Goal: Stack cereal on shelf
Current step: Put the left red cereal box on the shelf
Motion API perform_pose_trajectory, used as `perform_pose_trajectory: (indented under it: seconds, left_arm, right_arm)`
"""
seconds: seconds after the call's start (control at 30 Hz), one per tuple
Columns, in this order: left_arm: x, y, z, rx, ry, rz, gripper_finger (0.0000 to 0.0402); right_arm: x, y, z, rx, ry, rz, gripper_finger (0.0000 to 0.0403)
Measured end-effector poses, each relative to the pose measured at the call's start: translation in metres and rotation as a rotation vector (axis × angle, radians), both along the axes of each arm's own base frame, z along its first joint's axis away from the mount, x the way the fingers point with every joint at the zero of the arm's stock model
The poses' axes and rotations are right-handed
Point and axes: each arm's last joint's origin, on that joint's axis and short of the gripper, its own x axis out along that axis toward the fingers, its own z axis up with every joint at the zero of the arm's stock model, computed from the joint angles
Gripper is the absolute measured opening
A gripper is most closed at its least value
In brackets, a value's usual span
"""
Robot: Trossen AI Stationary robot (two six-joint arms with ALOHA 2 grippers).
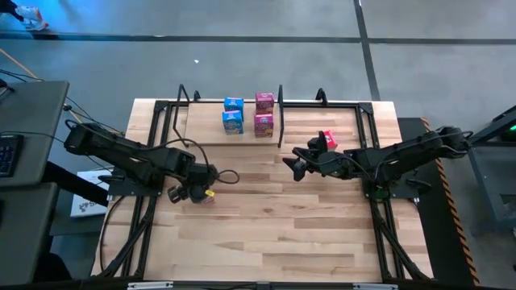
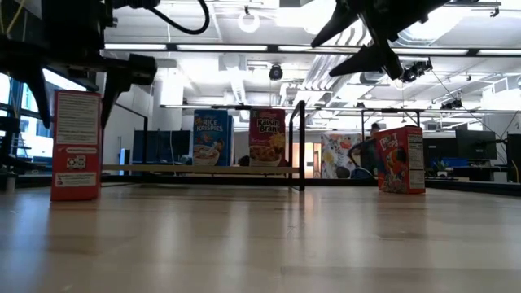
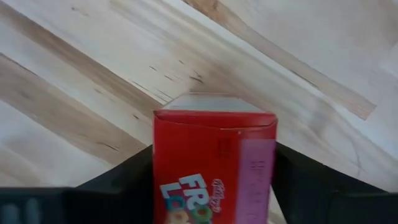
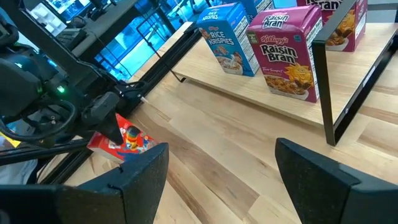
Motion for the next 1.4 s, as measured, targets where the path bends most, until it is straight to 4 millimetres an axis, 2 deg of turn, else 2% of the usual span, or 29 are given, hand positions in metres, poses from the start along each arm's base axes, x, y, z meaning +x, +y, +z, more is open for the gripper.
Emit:
perform_pose_trajectory:
  seconds: [0.23, 0.37, 0.57, 0.67, 0.77, 0.87, 0.97, 1.03, 1.1, 1.2, 1.4]
  left_arm:
    - [0.002, 0.000, 0.004, -0.021, -0.006, 0.103, 0.0169]
    - [0.006, -0.001, 0.011, -0.045, -0.022, 0.182, 0.0137]
    - [0.009, -0.001, 0.028, -0.061, -0.038, 0.267, 0.0132]
    - [0.008, 0.008, 0.044, 0.049, -0.035, 0.301, 0.0136]
    - [0.006, 0.032, 0.068, 0.168, -0.058, 0.414, 0.0137]
    - [0.002, 0.069, 0.095, 0.259, -0.111, 0.562, 0.0137]
    - [-0.004, 0.109, 0.124, 0.272, -0.202, 0.727, 0.0137]
    - [-0.010, 0.134, 0.133, 0.262, -0.228, 0.815, 0.0137]
    - [-0.013, 0.155, 0.133, 0.258, -0.237, 0.869, 0.0138]
    - [-0.018, 0.183, 0.118, 0.253, -0.140, 0.928, 0.0138]
    - [-0.009, 0.225, 0.088, 0.180, -0.053, 0.988, 0.0138]
  right_arm:
    - [0.000, 0.001, -0.001, 0.010, 0.007, 0.021, 0.0287]
    - [0.000, 0.001, -0.001, 0.010, 0.007, 0.021, 0.0287]
    - [0.000, 0.001, -0.001, -0.001, 0.014, 0.033, 0.0287]
    - [0.000, 0.001, -0.001, -0.015, 0.021, 0.040, 0.0287]
    - [0.000, 0.001, -0.001, -0.015, 0.022, 0.041, 0.0287]
    - [0.000, 0.001, -0.001, -0.024, 0.028, 0.045, 0.0287]
    - [0.000, 0.001, -0.001, -0.037, 0.039, 0.051, 0.0287]
    - [0.000, 0.001, -0.002, -0.035, 0.040, 0.053, 0.0287]
    - [-0.001, 0.001, -0.002, -0.035, 0.045, 0.054, 0.0287]
    - [0.000, 0.001, -0.002, -0.026, 0.045, 0.065, 0.0287]
    - [0.000, 0.001, -0.002, -0.023, 0.043, 0.064, 0.0287]
